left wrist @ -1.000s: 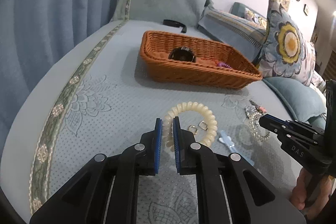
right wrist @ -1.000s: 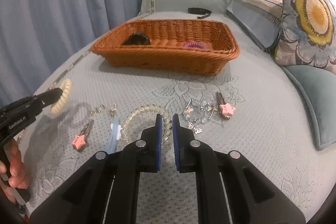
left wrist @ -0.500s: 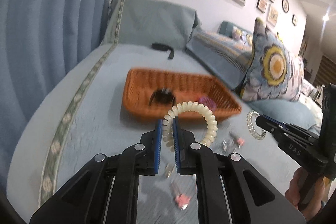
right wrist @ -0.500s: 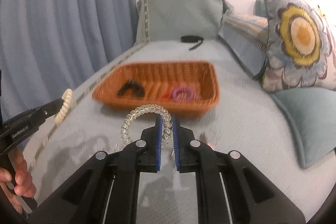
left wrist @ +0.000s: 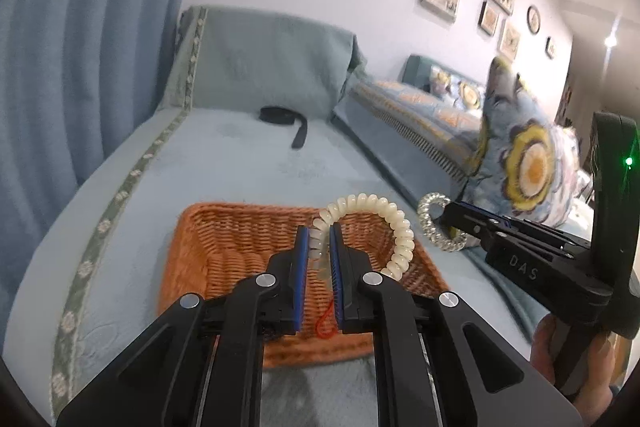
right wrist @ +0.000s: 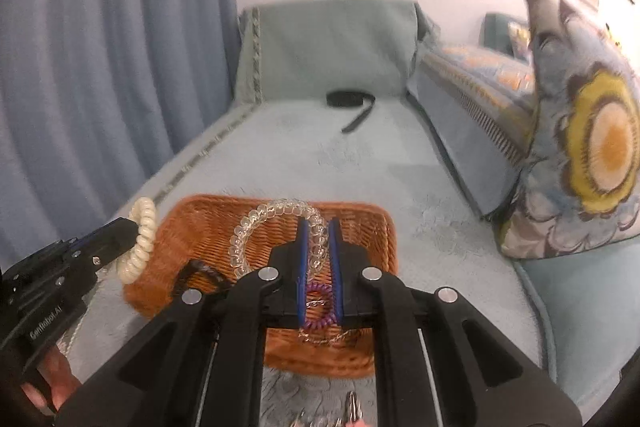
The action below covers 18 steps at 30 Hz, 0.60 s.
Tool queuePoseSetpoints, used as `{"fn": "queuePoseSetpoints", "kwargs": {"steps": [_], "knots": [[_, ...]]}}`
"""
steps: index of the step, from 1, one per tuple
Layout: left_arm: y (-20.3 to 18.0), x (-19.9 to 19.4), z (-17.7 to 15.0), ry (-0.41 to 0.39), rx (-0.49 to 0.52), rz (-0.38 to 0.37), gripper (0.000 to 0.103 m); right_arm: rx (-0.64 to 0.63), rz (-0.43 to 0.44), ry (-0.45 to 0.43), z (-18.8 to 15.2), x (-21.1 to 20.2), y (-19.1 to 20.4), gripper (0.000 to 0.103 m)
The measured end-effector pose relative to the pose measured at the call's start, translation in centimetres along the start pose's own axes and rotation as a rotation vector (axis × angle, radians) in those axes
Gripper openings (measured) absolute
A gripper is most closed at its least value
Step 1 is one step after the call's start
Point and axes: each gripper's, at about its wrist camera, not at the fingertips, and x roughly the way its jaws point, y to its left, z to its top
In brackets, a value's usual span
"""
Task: Organize jewelry
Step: 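Lower the cream hair tie into the basket with the left tool while the right tool releases the bracelet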
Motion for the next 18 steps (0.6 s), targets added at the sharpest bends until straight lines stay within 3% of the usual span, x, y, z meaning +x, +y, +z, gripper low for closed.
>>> {"fn": "queuePoseSetpoints", "kwargs": {"steps": [8,14,18], "knots": [[-0.2,6.4,-2.7,0.142,0.054,0.052,0.009,-0.014,-0.014,0.224,-2.5,8.1,-0.6,0.008],[0.3,7.6,-4.2,0.185,0.07,0.061,0.009,-0.065,-0.04,0.255,-4.1,9.2,0.2,0.008],[0.3,7.6,-4.2,0.201,0.068,0.067,0.01,-0.043,-0.008,0.282,-4.2,9.1,0.1,0.009]]}}
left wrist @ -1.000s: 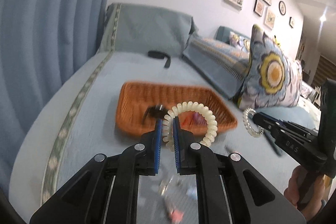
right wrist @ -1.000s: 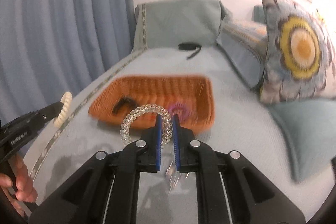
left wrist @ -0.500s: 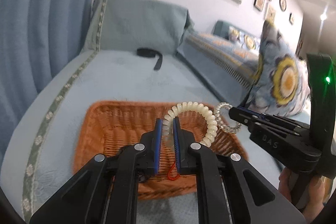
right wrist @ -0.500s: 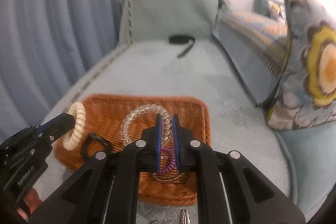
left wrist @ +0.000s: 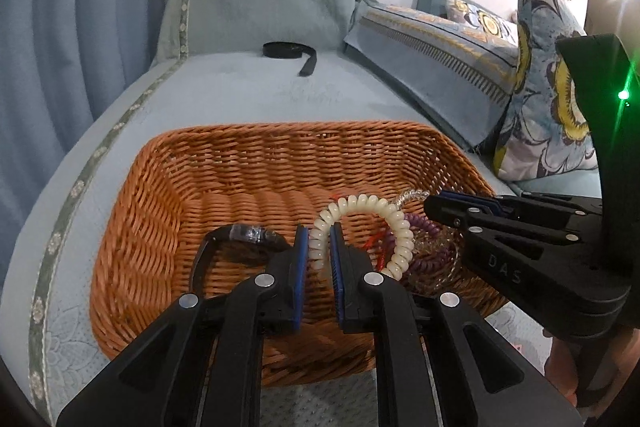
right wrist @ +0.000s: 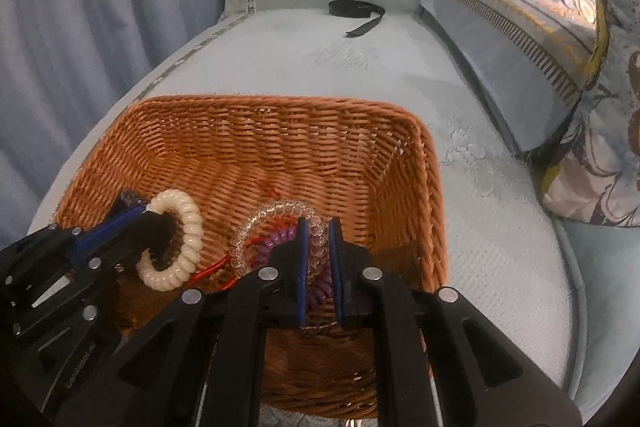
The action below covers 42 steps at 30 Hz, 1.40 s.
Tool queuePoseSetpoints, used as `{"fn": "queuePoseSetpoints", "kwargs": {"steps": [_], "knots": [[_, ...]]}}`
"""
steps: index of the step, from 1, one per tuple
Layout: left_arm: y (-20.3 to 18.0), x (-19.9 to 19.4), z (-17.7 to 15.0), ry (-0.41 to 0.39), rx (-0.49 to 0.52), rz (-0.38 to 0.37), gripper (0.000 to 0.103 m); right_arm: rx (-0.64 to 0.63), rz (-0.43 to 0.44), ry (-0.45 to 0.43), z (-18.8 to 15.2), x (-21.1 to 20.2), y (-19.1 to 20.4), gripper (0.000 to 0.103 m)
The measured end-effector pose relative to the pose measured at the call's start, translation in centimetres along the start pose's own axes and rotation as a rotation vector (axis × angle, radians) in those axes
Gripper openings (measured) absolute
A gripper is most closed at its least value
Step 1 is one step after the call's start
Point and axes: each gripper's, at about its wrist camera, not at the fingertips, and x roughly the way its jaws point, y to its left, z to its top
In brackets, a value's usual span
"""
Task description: Organize jewelry
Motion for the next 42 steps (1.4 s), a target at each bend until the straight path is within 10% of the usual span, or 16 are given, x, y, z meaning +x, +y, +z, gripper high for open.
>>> {"fn": "queuePoseSetpoints", "kwargs": {"steps": [4,21,33,42], "knots": [[0.0,-1.8,-0.2,-0.03,-0.002,-0.023,0.036,0.041,0.029,0.005,0.1,-0.8,-0.8,0.018],[-0.1,-18.5,-5.9,-0.171,0.009,-0.108,0.04,0.073,0.091,-0.187,-7.2,-16.2,-1.7,0.029],[3.2,-15.3,-14.1,0.008,-0.075,-0.131,0.04,0.042,0.004,-0.182,-13.6,-12.9,-2.1,0.029],[2.3,-11.8,-16.3,0.144,-0.061,-0.12,0.04,0.072,-0.034,-0.135,-14.6,-10.7,-3.8,0.049]]}}
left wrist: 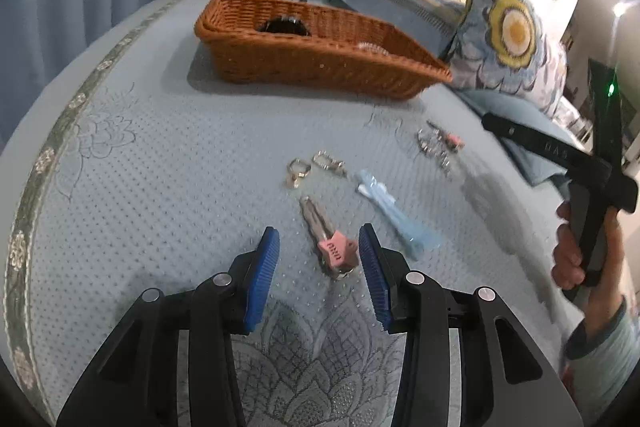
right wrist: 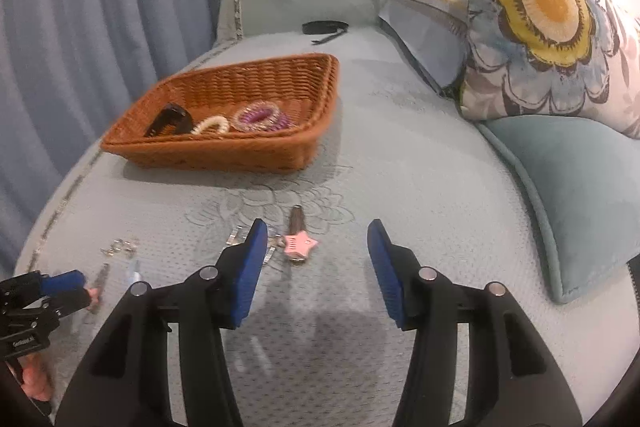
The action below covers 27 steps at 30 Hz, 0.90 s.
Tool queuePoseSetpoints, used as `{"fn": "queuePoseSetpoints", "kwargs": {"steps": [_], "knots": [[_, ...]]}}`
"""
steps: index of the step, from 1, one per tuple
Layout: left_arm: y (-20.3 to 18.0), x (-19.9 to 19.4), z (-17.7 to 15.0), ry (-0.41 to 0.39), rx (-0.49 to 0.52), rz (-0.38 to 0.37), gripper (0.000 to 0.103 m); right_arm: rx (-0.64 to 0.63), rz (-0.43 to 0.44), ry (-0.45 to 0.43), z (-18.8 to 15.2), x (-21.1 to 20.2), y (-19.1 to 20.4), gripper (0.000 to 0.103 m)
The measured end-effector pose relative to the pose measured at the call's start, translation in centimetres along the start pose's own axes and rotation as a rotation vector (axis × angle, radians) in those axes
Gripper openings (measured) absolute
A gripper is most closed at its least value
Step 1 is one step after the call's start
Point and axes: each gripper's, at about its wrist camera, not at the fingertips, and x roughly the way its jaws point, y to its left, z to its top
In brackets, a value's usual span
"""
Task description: Organize jewelry
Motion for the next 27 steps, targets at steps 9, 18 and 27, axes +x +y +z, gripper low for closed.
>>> {"fn": "queuePoseSetpoints", "kwargs": {"steps": [9,18,27], "knots": [[-1.3,0.3,-0.5,-0.016,0.068,0.082,0.041,-0.029,-0.025,0.086,-0.9,2.4,0.5,0.048],[-1.5,0.5,-0.3,-0.018,0.077,0.096,0.041,-0.029,-0.024,0.118,-0.7,4.1,0.9,0.04],[-2.0,0.9,-0.4,-0.011,0.097,0.124,0.041,-0.037,-0.008,0.148,-0.4,5.4,1.0,0.036]]}}
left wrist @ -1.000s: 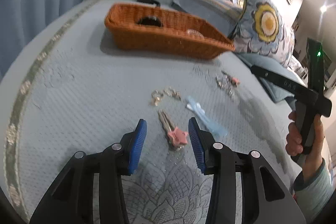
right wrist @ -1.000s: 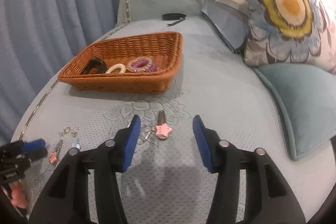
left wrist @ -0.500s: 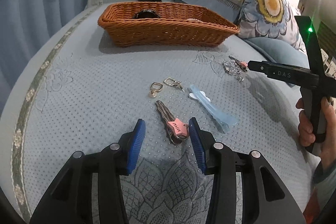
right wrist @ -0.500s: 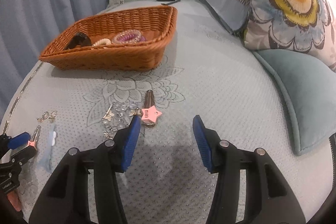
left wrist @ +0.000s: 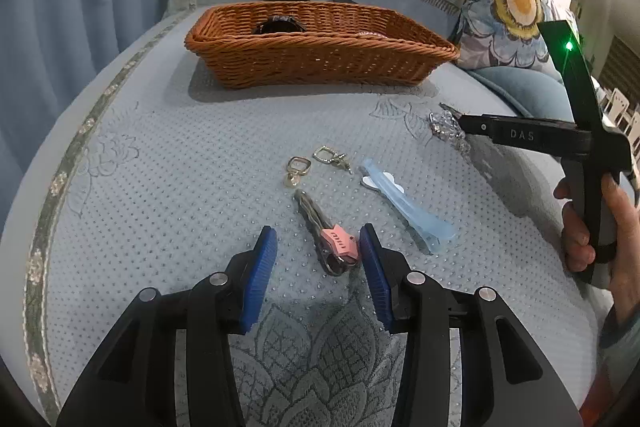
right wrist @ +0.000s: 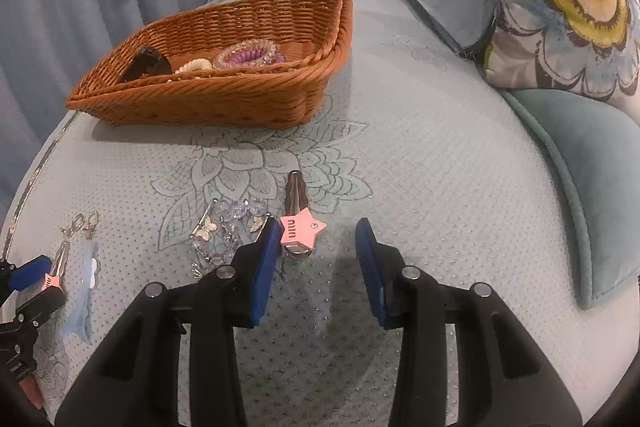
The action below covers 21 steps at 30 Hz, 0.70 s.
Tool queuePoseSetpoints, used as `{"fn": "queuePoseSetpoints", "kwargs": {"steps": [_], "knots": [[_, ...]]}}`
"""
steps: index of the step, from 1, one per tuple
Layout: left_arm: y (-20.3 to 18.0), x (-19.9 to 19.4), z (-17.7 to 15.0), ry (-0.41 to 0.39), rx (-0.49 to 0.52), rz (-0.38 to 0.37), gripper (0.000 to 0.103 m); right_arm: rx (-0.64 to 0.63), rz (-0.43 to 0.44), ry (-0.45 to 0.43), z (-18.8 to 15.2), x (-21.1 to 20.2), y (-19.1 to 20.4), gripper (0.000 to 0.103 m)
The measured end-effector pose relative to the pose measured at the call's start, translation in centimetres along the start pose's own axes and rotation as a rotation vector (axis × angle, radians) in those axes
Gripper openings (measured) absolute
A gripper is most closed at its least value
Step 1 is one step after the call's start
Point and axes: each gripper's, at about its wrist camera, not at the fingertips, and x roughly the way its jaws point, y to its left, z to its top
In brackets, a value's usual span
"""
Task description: Organize jewelry
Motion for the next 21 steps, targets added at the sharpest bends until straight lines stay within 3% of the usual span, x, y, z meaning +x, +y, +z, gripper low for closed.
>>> {"fn": "queuePoseSetpoints", "kwargs": {"steps": [5,7,9,16,21], "knots": [[-0.6,0.1,-0.1,0.0,0.026,0.049,0.039,-0.016,0.035,-0.003,0.0,0.0,0.1,0.02],[-0.5,0.0,0.0,-0.002,0.019,0.06,0.032,-0.016,0.039,-0.006,0.0,-0.1,0.2,0.02],[0.0,0.0,0.0,-0.004,0.001,0.057,0.018,-0.013,0.041,-0.007,-0.1,-0.1,0.2,0.02],[0.5,-0.3,0.1,-0.019,-0.028,0.034,0.016,0.011,0.047,-0.029,-0.2,-1.0,-0.4,0.02],[1.5,-1.6,0.3,-0.088,-0.082,0.004,0.016,0.029,0.08,-0.068,-0.2,-2.4,-0.8,0.02]]}}
